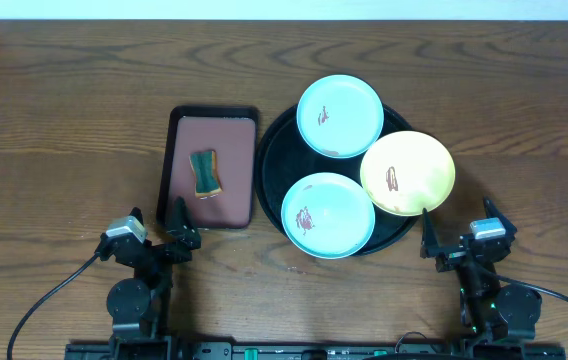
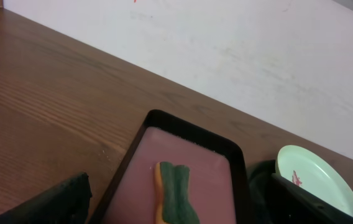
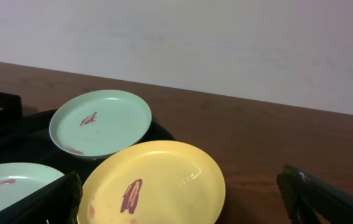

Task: Clean dirty plates on tray and stack at the side
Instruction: 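Move left gripper to the sponge and right gripper to the yellow plate, then grasp the green-yellow sponge with the left gripper and lift it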

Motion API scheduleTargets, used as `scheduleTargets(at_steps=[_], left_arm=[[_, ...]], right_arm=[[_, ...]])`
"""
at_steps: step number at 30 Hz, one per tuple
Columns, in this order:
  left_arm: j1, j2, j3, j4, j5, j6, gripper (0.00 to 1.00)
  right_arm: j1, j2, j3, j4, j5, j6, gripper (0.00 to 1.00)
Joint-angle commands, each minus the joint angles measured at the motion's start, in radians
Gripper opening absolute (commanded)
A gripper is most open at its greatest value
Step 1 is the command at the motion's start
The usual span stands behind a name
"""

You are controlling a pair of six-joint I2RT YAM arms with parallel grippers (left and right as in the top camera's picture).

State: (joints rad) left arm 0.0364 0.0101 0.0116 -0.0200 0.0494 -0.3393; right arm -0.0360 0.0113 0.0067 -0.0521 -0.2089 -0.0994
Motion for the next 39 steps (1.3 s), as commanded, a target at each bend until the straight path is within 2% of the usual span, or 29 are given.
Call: scheduleTargets(at_steps=[1,5,8,11,15,19,22,27,31,36,39], left_arm=[[0.000,-0.005,-0.007,-0.045,0.022,0.012,0.90],[0.000,-0.005,-0.006,-0.037,0.021,0.012,0.90],[0.000,-0.005,0.015,0.029,0.036,0.013,0.90],[0.000,0.010,0.102,0.040,0.056,0.013,0.90],[0.000,0.131,0.296,-0.018,0.058,0.032,0.90],[0.000,0.369,0.588,-0.208,0.141,0.032,0.90],[0.000,0.591,0.847,-0.444,0.208,0.032,0.90],[0.000,0.904,1.183,-0.828,0.193,0.040,0.90],[0.000,1.061,1.263,-0.949,0.186,0.039,0.90],[-0.003,1.200,1.258,-1.012,0.298,0.016,0.90],[-0.029,1.292,1.246,-1.016,0.261,0.024,0.86]], right_arm=[[0.005,-0.003,-0.001,0.000,-0.030,0.007,0.99],[0.005,-0.003,-0.001,0.003,-0.072,0.075,0.99],[0.005,-0.003,0.007,0.027,-0.190,0.088,0.99],[0.005,0.001,0.065,0.014,-0.251,0.090,0.99],[0.005,0.066,0.230,-0.039,-0.252,0.103,0.99],[0.005,0.261,0.492,-0.204,-0.253,0.122,0.99],[0.005,0.456,0.720,-0.409,-0.253,0.121,0.99],[0.005,0.796,1.073,-0.753,-0.251,0.119,0.99],[0.005,0.969,1.198,-0.830,-0.252,0.080,0.99],[0.005,1.099,1.214,-0.825,-0.299,0.199,0.99],[0.005,1.148,1.214,-0.831,-0.323,0.218,0.99]])
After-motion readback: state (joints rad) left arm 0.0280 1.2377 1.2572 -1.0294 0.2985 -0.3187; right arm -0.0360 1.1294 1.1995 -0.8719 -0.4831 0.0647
